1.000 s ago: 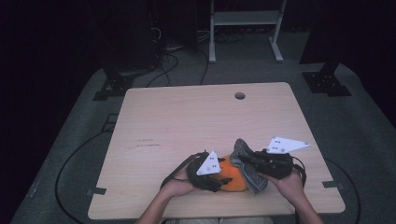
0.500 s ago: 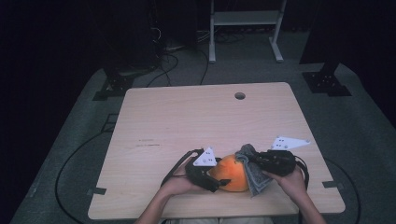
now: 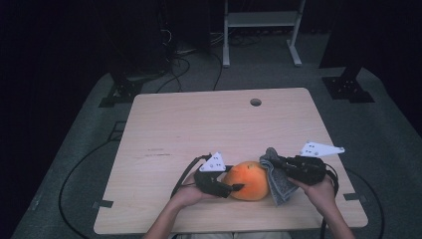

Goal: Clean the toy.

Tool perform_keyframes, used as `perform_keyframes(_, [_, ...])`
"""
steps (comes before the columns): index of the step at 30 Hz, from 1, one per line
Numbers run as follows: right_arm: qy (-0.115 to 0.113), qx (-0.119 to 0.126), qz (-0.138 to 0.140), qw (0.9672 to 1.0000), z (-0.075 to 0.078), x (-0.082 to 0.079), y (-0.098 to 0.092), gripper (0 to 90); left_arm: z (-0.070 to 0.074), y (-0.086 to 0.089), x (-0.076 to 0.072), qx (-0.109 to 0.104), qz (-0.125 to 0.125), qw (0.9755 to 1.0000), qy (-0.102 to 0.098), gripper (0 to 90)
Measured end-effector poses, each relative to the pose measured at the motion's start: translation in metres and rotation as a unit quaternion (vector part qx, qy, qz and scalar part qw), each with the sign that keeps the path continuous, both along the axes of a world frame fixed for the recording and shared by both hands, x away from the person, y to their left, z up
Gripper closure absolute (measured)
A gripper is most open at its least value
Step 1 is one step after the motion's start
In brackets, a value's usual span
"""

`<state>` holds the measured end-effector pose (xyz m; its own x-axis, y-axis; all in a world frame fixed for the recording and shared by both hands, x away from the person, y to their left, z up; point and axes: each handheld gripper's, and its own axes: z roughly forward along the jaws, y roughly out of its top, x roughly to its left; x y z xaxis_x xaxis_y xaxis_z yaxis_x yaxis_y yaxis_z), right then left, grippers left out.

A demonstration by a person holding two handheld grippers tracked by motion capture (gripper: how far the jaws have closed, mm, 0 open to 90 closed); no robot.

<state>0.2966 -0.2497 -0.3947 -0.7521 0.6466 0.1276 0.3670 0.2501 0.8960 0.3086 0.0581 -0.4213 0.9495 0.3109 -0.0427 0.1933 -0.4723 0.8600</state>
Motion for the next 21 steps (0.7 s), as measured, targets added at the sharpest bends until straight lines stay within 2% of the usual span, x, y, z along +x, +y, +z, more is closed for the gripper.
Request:
perform_keyframes(5, [-0.025,0.042,0.041,0.9980,0.019,-0.013,0.021,80.5,0.019,-0.003,-0.008,0.012,-0.009,0.9996,-0.026,35.8])
perform_keyframes(7, [-0.028,0.046,0.049,0.9973,0.021,-0.014,0.029,80.5,0.023,-0.005,-0.013,0.018,-0.008,0.9989,-0.041,35.8])
perform_keyframes(8, [-0.028,0.039,0.049,0.9976,0.019,-0.013,0.033,80.5,0.024,-0.006,-0.014,0.017,-0.007,0.9989,-0.043,35.9])
perform_keyframes(10, [-0.023,0.027,0.045,0.9984,0.012,-0.009,0.037,80.5,0.025,-0.006,-0.013,0.021,-0.003,0.9991,-0.038,36.0])
perform_keyframes(12, [-0.006,0.021,0.039,0.9990,0.001,-0.004,0.037,80.5,0.022,-0.004,-0.012,0.025,-0.003,0.9991,-0.033,36.0])
perform_keyframes(13, [0.004,0.018,0.034,0.9992,-0.004,-0.002,0.036,80.5,0.021,-0.003,-0.010,0.020,-0.003,0.9994,-0.029,36.0])
perform_keyframes(15, [0.016,0.029,0.024,0.9992,-0.012,0.002,0.035,80.5,0.018,0.000,-0.006,0.007,-0.002,0.9998,-0.017,35.9])
perform_keyframes(17, [0.013,0.021,0.016,0.9996,-0.013,0.003,0.035,80.5,0.015,0.004,-0.002,-0.006,0.002,1.0000,-0.004,35.0])
perform_keyframes(21, [0.023,0.015,0.008,0.9996,-0.023,0.006,0.034,80.5,0.010,0.009,0.004,-0.014,0.012,0.9998,0.012,18.6])
